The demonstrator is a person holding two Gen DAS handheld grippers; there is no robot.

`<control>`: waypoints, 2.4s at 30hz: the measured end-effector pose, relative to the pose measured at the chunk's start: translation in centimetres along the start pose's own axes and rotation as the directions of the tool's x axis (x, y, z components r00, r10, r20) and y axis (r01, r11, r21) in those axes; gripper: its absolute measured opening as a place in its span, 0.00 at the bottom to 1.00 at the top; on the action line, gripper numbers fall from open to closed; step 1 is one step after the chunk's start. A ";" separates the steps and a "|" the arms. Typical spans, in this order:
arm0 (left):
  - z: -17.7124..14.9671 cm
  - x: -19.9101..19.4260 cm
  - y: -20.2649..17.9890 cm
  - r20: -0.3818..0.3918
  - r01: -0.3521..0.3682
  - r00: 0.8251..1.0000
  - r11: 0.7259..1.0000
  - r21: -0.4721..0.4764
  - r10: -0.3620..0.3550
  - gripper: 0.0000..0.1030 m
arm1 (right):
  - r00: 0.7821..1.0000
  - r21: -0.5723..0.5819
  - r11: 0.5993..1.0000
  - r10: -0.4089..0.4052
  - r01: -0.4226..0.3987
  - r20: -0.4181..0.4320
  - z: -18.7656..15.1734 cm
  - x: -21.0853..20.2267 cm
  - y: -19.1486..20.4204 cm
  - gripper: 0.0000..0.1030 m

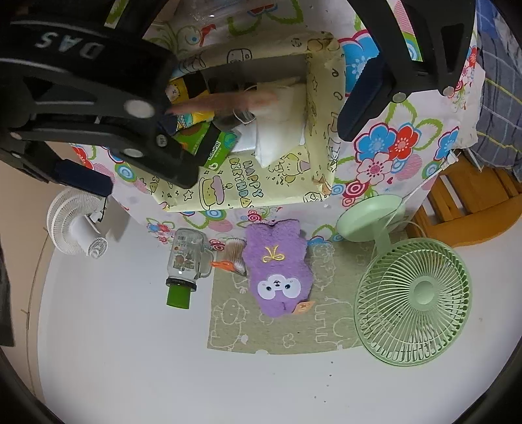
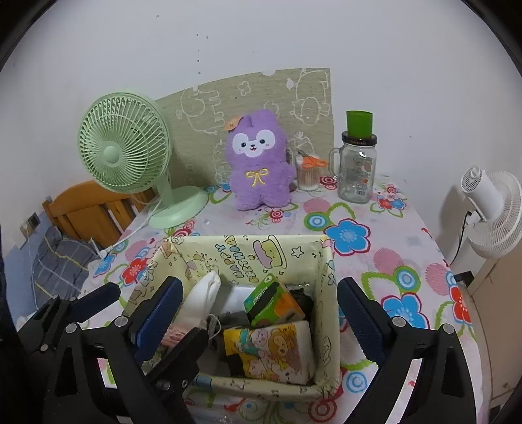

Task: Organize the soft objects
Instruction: 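Lower both items into the yellow box and open both grippers, then withdraw both open grippers from the yellow box, then move both open grippers down toward the white roll and clear plastic bundle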

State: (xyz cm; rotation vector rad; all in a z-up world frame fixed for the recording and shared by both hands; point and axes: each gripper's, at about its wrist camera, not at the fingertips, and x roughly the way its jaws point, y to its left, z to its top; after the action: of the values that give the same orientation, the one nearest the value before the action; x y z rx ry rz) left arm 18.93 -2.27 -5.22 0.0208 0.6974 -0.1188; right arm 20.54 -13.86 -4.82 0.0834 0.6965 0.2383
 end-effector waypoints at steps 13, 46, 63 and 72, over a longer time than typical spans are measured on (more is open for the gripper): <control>-1.4 -5.0 -0.2 0.059 -0.019 0.998 0.999 -0.038 0.021 0.99 | 0.998 -0.016 1.000 0.003 -0.002 0.061 -1.9 -5.9 0.7 0.94; -8.6 -11.5 0.3 0.091 -0.031 0.995 0.998 -0.062 0.036 1.00 | 0.997 -0.031 0.999 -0.026 0.028 0.076 -9.0 -11.7 2.3 0.94; -10.6 -9.2 0.6 0.036 -0.042 0.998 0.998 -0.055 0.044 1.00 | 1.000 -0.022 0.999 -0.027 0.027 0.004 -11.1 -9.0 2.1 0.86; -11.2 -7.7 0.8 0.000 -0.045 0.999 0.998 -0.042 0.045 1.00 | 0.999 -0.013 1.000 -0.028 0.028 -0.043 -11.9 -7.2 2.0 0.83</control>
State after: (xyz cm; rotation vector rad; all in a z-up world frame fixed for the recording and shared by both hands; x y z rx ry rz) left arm 6.06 -0.01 -8.90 -0.0041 0.6981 -0.0606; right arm 7.19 -13.68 -9.13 0.0572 0.7382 0.2179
